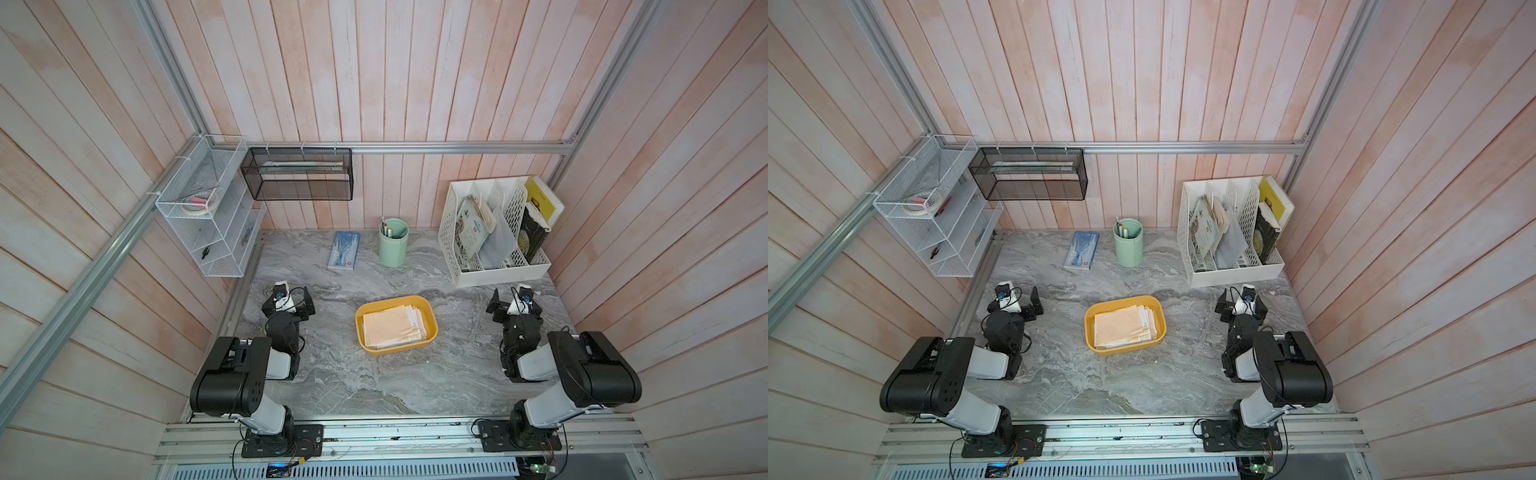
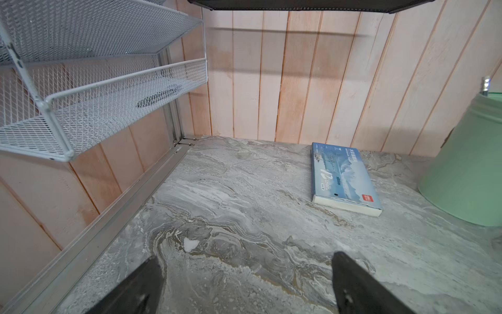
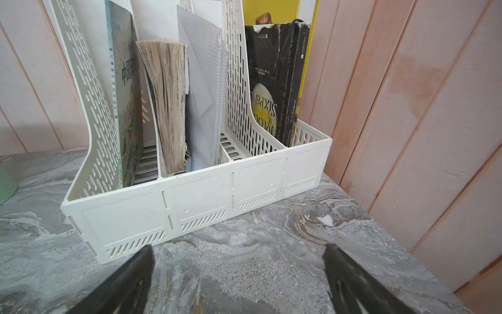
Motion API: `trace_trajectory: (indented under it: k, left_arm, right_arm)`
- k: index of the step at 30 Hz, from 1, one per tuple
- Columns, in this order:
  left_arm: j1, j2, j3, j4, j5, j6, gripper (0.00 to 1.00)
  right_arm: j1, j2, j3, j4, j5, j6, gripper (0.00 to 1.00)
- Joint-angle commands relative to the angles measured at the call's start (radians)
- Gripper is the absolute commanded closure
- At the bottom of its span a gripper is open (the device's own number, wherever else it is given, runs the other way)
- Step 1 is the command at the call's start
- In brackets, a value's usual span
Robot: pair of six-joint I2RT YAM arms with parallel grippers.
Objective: Take out the stationery paper from the storage box
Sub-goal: Adjust the storage box at the center of the board.
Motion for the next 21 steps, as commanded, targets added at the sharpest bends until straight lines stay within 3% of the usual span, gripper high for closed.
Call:
trace_trajectory:
  k: [1,21]
  left_arm:
    - [0.007,0.006,0.014,0.004,0.013,0.003,0.0]
    - [0.01,0.007,0.017,-0.004,0.021,0.0,0.0]
  right_arm:
    - [0.005,0.009,0.014,0.027,0.018,-0.007,0.02]
    - [0.005,0.01,0.016,0.027,0.018,-0.007,0.02]
